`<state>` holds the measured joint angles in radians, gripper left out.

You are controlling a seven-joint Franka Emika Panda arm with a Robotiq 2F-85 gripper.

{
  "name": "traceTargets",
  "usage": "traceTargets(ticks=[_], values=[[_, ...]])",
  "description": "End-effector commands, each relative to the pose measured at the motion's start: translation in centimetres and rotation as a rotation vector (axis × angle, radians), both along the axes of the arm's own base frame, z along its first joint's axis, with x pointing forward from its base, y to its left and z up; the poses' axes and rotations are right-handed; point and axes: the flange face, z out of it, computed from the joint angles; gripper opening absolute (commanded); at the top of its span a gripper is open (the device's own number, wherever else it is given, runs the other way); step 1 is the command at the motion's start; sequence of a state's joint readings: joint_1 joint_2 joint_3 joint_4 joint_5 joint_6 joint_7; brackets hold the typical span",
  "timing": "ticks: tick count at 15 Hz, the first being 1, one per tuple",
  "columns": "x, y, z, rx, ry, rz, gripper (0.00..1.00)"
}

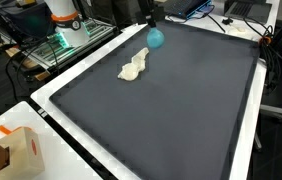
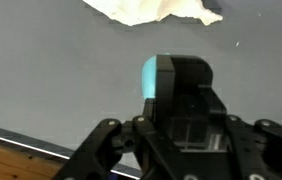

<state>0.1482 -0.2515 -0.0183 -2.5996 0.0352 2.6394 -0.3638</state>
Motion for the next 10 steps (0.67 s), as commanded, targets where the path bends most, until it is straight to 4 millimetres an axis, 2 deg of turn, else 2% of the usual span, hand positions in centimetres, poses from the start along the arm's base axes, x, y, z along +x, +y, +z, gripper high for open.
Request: traceTargets(ticks=[1, 7, 10], values=[[-1.5, -1.8, 0.4, 0.127, -0.005, -0.008, 0.25], [-1.8, -4.9, 0.1, 0.311, 0.037, -0.114, 0.25], [-2.0, -6.3, -1.0, 0.387, 0.118, -0.188, 0.25]])
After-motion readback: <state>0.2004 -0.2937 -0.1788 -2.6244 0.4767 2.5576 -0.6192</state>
